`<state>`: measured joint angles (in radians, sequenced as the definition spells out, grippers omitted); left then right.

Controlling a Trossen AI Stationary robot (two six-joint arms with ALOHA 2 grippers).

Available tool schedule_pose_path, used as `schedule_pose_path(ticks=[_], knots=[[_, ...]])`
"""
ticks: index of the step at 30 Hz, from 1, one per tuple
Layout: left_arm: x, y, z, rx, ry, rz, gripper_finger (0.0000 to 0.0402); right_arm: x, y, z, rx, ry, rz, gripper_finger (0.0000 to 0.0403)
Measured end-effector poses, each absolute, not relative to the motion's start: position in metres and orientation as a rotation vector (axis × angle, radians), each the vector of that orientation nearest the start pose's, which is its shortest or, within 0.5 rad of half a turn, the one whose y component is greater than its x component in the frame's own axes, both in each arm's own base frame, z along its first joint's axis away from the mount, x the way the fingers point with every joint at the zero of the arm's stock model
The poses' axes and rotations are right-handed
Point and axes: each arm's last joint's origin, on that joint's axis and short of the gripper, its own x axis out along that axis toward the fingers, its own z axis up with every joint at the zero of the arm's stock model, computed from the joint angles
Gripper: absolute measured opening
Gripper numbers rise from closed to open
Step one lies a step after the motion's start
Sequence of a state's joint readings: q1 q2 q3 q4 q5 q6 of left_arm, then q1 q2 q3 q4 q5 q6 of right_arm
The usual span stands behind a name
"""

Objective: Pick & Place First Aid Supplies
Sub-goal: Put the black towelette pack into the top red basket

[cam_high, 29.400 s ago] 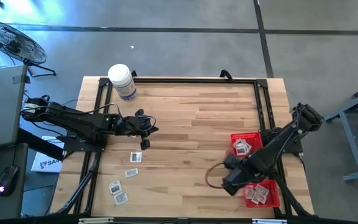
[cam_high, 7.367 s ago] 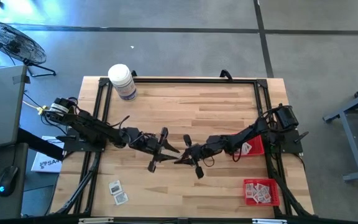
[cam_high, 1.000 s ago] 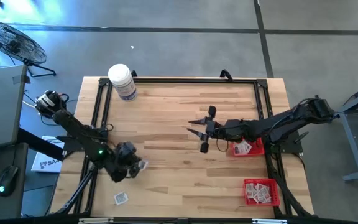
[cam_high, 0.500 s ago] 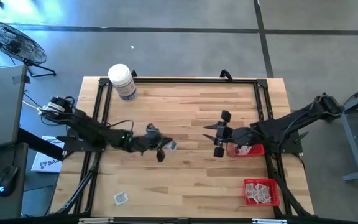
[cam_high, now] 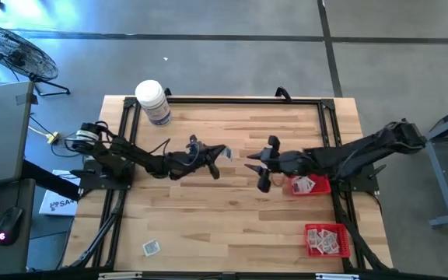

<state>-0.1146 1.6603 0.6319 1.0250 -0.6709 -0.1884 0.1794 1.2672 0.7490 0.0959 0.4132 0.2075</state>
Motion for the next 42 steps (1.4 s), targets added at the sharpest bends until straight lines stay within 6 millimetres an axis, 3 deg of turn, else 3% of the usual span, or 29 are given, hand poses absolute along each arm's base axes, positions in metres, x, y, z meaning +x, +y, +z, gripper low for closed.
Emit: schedule_pose_path(ticks=[9, 17, 23, 33, 37, 42], knots=[[0.342, -0.025, 0.193, -0.071, -0.04, 0.546, 0.0, 0.292, 0.019, 0.225, 0.137, 0.385, -0.272, 0.0159], [0.343, -0.025, 0.194, -0.066, -0.041, 0.547, 0.0, 0.294, 0.012, 0.221, 0.16, 0.397, -0.296, 0.0174], [0.343, -0.025, 0.193, -0.063, -0.034, 0.548, 0.0, 0.294, 0.012, 0.221, 0.183, 0.39, -0.318, 0.0136], [0.344, -0.027, 0.193, -0.063, -0.031, 0.464, 0.0001, 0.294, 0.012, 0.221, 0.171, 0.397, -0.296, 0.0012], [0.345, -0.027, 0.193, -0.063, -0.031, 0.449, 0.0015, 0.294, 0.012, 0.221, 0.171, 0.397, -0.296, 0.0013], [0.344, -0.027, 0.193, -0.054, -0.007, 0.445, 0.0078, 0.293, 0.012, 0.22, 0.168, 0.412, -0.293, 0.0005]])
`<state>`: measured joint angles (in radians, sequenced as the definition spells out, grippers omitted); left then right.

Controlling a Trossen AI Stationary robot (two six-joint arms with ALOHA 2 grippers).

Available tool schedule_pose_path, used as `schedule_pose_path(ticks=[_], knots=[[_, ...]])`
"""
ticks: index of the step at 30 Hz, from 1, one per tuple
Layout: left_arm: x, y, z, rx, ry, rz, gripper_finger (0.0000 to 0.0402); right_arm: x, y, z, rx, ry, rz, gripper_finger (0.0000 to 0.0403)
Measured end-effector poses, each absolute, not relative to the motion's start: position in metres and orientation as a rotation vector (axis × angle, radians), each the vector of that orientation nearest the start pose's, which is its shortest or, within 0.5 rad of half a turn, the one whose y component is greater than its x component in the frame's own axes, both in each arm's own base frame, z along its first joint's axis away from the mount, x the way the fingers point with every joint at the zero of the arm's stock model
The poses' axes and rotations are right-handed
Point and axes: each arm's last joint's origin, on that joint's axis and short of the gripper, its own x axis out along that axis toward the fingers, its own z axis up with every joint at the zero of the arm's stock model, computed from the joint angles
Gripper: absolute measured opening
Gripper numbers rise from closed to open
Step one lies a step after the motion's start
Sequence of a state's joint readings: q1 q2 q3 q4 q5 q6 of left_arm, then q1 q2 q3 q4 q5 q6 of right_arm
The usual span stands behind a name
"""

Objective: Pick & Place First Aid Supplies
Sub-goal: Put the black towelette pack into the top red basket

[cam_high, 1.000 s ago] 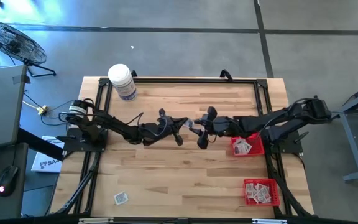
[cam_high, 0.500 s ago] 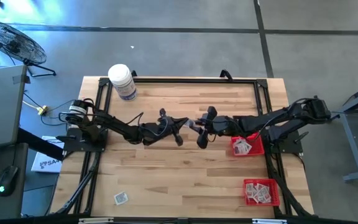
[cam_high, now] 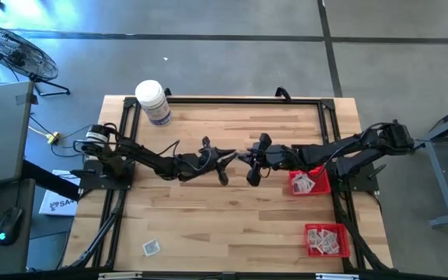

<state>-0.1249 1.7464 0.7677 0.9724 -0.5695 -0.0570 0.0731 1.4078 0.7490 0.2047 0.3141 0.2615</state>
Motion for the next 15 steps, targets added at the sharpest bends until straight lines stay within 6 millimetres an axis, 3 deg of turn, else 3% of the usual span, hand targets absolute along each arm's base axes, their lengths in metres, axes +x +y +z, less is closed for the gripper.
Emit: schedule_pose_path(ticks=[5, 8, 11, 15], knots=[[0.337, -0.029, 0.193, -0.014, 0.086, 0.612, 0.0159, 0.287, 0.017, 0.224, 0.149, 0.436, -0.273, 0.0006], [0.328, -0.033, 0.194, 0.037, 0.154, 0.758, 0.0193, 0.281, 0.026, 0.231, 0.106, 0.442, -0.167, 0.0004], [0.319, -0.038, 0.196, 0.09, 0.204, 0.849, 0.0211, 0.273, 0.033, 0.238, 0.099, 0.456, -0.107, 0.0006], [0.31, -0.046, 0.198, 0.077, 0.232, 0.865, 0.0215, 0.249, 0.031, 0.244, 0.165, 0.553, -0.174, 0.0003]])
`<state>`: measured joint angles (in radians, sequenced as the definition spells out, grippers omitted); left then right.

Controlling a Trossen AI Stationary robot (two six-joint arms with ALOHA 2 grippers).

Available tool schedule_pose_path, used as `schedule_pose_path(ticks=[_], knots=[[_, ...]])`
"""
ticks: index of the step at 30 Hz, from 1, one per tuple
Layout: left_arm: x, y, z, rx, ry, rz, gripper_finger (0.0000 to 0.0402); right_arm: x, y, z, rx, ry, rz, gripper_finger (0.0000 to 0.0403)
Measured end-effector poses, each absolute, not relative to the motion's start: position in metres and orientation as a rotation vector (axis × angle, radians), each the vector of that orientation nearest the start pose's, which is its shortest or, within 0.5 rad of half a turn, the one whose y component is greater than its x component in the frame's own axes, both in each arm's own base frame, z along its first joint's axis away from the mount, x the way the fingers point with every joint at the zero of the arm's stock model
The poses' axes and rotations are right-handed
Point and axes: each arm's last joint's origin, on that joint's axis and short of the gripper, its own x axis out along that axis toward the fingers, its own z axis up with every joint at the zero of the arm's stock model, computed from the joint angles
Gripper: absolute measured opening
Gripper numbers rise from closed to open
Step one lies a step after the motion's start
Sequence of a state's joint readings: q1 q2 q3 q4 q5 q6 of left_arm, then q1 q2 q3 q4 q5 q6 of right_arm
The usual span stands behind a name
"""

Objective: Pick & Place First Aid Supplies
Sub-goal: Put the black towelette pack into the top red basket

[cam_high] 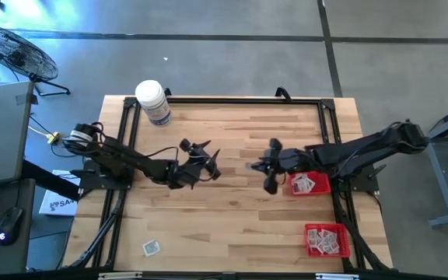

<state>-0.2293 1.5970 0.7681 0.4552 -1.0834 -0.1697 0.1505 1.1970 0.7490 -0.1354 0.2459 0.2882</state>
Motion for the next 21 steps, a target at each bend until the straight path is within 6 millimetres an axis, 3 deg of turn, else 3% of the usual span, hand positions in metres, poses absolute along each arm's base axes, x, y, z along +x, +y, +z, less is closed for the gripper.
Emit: schedule_pose_path(ticks=[7, 12, 15, 21], knots=[[0.302, -0.05, 0.18, -0.017, 0.363, 0.787, 0.0216, 0.188, 0.019, 0.255, 0.522, 0.866, -0.318, 0.0003], [0.298, -0.047, 0.171, -0.083, 0.404, 0.813, 0.0216, 0.149, 0.012, 0.242, 0.712, 1.101, -0.534, 0.0007], [0.298, -0.047, 0.171, -0.087, 0.403, 0.814, 0.0216, 0.137, 0.01, 0.224, 0.759, 1.184, -0.644, 0.0006], [0.298, -0.048, 0.17, -0.093, 0.422, 0.788, 0.0216, 0.136, 0.012, 0.205, 0.852, 1.25, -0.58, 0.001]])
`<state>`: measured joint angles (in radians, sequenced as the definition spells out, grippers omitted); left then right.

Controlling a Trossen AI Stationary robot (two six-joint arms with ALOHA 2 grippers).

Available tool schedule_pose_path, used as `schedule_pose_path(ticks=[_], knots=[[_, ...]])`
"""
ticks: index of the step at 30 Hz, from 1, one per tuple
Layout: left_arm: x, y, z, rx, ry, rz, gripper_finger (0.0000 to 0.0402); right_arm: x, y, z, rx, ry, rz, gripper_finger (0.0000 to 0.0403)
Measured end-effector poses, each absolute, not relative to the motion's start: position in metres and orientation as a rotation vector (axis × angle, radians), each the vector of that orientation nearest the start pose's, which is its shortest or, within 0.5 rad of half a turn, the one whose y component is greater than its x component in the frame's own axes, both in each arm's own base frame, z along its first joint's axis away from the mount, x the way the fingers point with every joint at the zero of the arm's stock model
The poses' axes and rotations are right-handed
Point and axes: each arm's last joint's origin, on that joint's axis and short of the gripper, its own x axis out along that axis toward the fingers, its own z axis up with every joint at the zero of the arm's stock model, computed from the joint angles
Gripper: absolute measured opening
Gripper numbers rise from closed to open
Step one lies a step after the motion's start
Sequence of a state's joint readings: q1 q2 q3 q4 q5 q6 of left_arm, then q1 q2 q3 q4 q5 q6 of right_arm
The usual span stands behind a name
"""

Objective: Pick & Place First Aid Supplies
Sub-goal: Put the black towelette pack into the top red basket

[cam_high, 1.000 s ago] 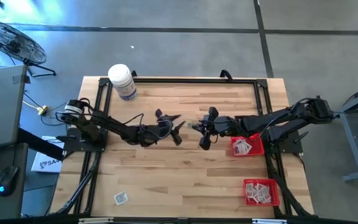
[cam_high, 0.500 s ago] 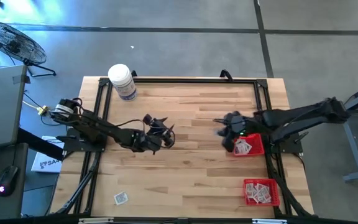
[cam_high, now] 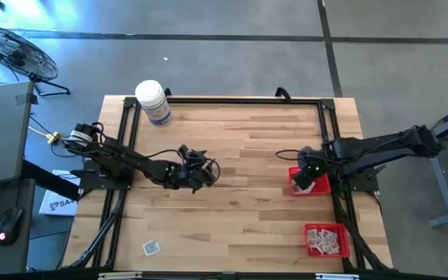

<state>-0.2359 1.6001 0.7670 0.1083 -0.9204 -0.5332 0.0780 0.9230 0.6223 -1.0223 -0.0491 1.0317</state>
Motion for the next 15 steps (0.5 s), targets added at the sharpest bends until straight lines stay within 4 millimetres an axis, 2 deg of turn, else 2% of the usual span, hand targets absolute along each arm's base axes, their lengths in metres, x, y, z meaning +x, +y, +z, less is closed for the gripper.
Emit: schedule_pose_path(ticks=[5, 15], knots=[[0.2981, -0.0482, 0.1696, -0.105, 0.428, 0.772, 0.0216, 0.1401, 0.0135, 0.2032, 0.873, 1.227, -0.515, 0.0021], [0.2984, -0.0487, 0.1693, -0.133, 0.428, 0.76, 0.0216, 0.1411, 0.0136, 0.2017, 0.868, 1.227, -0.512, 0.0048]])
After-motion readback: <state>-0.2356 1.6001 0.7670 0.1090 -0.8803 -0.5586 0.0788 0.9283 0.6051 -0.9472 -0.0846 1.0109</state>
